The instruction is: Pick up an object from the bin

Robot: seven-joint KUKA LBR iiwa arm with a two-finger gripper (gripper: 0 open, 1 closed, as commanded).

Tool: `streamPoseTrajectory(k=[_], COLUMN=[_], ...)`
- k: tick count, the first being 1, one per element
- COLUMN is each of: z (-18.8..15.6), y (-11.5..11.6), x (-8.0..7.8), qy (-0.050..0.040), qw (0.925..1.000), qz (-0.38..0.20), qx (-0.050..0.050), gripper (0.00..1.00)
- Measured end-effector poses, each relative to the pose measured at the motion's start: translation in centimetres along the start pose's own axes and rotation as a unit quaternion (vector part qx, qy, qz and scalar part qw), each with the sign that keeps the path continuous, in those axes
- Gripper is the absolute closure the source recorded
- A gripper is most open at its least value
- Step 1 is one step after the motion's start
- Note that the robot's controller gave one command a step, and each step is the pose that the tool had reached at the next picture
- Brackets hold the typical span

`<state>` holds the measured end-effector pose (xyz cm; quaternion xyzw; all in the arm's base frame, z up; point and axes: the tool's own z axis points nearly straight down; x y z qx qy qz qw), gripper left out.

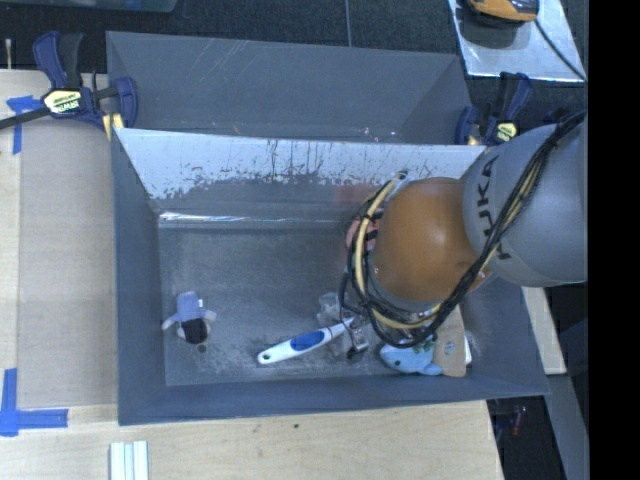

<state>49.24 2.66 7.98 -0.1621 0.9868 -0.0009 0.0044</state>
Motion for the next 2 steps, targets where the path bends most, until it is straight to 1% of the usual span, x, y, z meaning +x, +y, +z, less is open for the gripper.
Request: streamPoseTrajectory(k=[1,2], z=[-2.8,-5.5], y=[0.0,0.0], x=[0.1,0.0], qy=[0.0018,-0.0003], qw=[1.0,1.0], qz=[0.0,0.001], qx=[-0.001,0.0], gripper=[1.0,1.0])
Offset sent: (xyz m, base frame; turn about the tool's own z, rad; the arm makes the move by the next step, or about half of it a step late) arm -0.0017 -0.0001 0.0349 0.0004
